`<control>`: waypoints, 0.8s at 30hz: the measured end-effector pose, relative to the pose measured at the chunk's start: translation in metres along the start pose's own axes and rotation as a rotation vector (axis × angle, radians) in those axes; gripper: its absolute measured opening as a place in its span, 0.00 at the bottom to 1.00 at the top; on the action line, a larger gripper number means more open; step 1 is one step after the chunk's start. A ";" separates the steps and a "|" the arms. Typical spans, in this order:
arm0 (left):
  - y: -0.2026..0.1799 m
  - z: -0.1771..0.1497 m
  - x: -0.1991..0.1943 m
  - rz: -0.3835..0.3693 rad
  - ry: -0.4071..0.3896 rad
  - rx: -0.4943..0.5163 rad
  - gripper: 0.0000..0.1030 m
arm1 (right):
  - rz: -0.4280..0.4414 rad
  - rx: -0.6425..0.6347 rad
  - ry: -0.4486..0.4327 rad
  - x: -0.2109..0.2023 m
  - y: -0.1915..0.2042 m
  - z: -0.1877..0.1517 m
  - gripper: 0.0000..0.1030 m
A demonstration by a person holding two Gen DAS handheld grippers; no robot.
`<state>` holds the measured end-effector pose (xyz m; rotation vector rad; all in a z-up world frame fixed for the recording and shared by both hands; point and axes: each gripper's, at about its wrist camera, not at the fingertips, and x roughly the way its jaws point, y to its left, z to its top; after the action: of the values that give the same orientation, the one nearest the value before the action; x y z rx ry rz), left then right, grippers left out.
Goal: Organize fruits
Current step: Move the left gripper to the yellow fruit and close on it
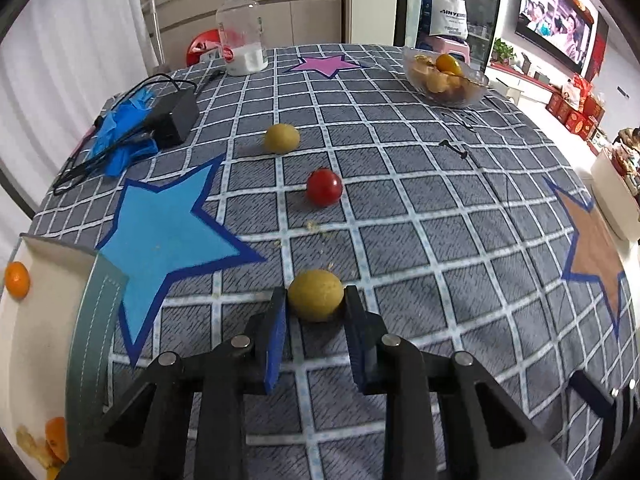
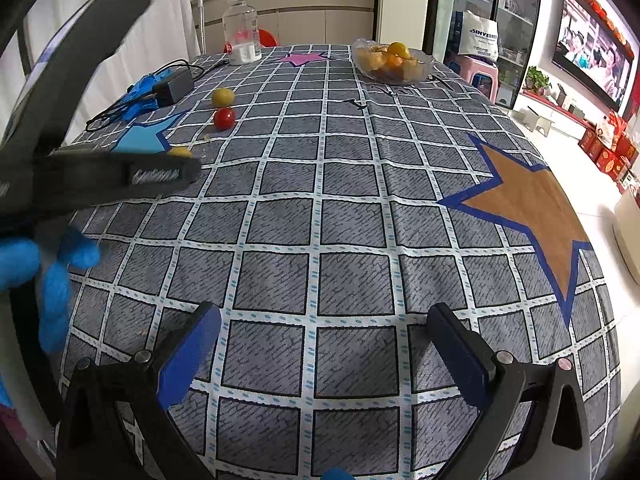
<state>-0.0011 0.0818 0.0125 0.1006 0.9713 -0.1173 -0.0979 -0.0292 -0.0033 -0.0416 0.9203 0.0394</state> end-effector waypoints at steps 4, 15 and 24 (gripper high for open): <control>0.012 -0.029 -0.020 -0.009 -0.028 -0.002 0.29 | 0.000 0.000 0.000 0.000 0.000 0.000 1.00; 0.047 -0.104 -0.065 -0.019 -0.110 -0.025 0.30 | -0.005 0.004 0.000 -0.001 0.000 -0.001 1.00; 0.052 -0.108 -0.068 -0.053 -0.124 -0.043 0.30 | -0.010 0.006 0.039 0.003 0.003 0.006 1.00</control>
<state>-0.1194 0.1517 0.0096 0.0275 0.8521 -0.1492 -0.0912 -0.0263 -0.0016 -0.0416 0.9592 0.0265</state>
